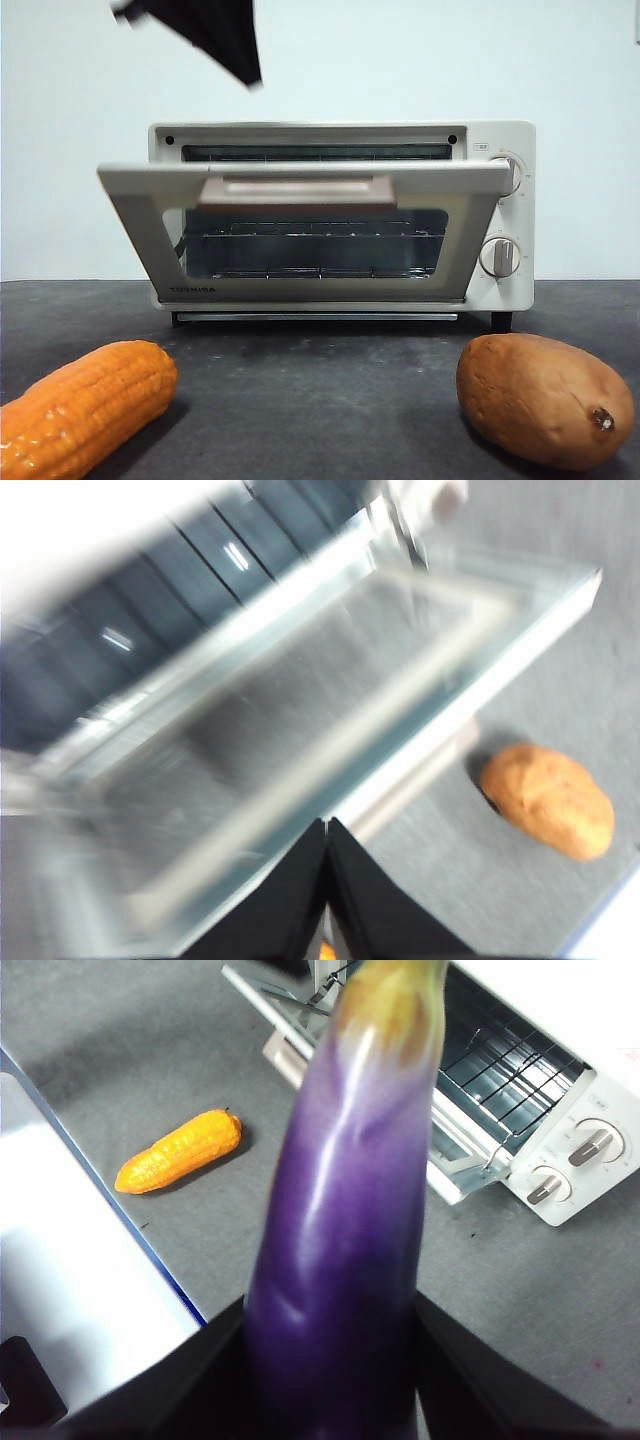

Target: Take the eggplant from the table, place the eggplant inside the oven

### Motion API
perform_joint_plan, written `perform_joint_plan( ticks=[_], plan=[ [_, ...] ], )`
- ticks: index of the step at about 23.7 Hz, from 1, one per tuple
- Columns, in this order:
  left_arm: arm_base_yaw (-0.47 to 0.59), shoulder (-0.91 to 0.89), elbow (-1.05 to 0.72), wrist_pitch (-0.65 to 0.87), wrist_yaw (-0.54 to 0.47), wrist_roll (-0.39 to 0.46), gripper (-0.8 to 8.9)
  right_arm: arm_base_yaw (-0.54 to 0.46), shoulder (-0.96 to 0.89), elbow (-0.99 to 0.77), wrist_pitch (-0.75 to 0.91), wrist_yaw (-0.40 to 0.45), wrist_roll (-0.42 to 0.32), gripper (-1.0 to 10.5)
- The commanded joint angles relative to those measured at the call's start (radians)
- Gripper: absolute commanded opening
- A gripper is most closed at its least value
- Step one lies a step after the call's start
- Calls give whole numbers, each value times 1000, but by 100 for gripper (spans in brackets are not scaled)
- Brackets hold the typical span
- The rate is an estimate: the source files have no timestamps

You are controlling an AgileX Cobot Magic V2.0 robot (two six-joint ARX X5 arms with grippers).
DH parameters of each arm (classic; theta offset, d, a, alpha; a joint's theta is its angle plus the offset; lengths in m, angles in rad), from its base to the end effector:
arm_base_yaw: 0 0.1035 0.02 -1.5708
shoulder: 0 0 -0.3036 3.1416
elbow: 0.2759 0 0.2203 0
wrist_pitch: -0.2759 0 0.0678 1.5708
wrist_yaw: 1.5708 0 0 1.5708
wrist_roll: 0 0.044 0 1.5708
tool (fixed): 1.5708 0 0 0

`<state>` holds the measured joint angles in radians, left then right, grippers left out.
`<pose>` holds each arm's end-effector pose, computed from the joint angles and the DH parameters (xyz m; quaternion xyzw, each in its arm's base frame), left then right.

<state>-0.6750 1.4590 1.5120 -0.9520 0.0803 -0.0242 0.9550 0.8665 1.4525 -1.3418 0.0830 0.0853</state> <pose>0.2040 -0.1678 0.3890 0.1172 0.4194 -0.3271 0.8387 0.0308 0.0371 0.4255 -0.1469 0.3368 0.3785 0.8495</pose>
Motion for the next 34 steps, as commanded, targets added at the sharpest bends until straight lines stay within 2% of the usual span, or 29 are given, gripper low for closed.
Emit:
perform_joint_plan(
  ticks=[1,9,17,23,26,29,34],
  plan=[
    [-7,-39,-23,23,-53,0,4,11,29,18,-43,4,-15,182],
    [20,-244,-234,183,-165,-45,4,11,132,18,5,4,-76,182],
    [127,-444,-539,336,-165,-105,4,11,289,18,131,5,-181,182],
    [221,-524,-719,451,-152,-150,4,11,457,18,258,15,-235,182],
    [269,-554,-814,533,-147,-193,4,11,577,18,369,110,-266,182],
    [338,-561,-890,597,-80,-213,4,10,714,18,520,240,-325,182],
    [395,-560,-913,610,-73,-213,4,-9,898,18,737,413,-502,182]
  ],
)
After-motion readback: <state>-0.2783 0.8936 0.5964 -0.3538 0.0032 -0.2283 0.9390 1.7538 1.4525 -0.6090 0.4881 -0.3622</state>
